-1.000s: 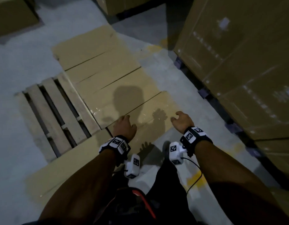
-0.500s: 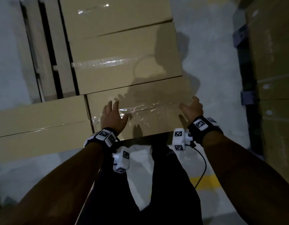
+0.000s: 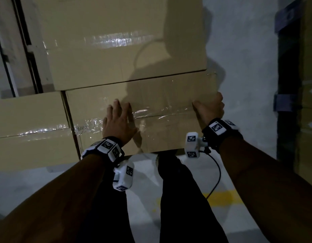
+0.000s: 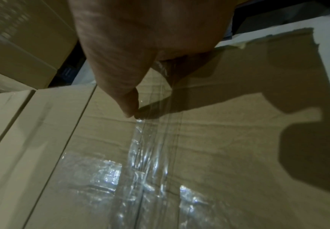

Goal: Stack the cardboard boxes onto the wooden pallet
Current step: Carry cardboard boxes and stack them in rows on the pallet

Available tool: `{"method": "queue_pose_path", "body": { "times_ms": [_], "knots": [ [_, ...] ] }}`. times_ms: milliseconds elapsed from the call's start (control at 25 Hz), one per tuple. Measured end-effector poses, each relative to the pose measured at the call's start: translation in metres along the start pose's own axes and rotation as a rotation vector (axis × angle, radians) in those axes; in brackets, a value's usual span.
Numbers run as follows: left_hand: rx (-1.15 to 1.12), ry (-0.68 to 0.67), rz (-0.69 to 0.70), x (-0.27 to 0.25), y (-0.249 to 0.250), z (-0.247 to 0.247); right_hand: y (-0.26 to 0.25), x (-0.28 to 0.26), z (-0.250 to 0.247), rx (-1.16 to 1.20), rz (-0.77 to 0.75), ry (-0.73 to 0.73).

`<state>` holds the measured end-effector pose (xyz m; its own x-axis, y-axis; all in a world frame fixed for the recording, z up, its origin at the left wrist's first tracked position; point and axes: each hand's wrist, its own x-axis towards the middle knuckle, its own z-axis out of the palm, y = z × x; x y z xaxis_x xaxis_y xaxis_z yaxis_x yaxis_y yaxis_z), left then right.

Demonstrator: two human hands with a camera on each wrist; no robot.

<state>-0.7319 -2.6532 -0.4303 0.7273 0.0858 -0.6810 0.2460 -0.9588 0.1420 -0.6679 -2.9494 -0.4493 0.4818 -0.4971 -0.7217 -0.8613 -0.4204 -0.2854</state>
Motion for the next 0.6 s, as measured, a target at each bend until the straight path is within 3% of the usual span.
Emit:
{"method": "queue_pose_path", "body": {
  "times_ms": [600],
  "knots": [
    [0.000, 0.020, 0.020, 0.005, -0.010, 0.011, -0.006, -0.003, 0.007, -0.007, 0.003, 0.007]
  ]
}}
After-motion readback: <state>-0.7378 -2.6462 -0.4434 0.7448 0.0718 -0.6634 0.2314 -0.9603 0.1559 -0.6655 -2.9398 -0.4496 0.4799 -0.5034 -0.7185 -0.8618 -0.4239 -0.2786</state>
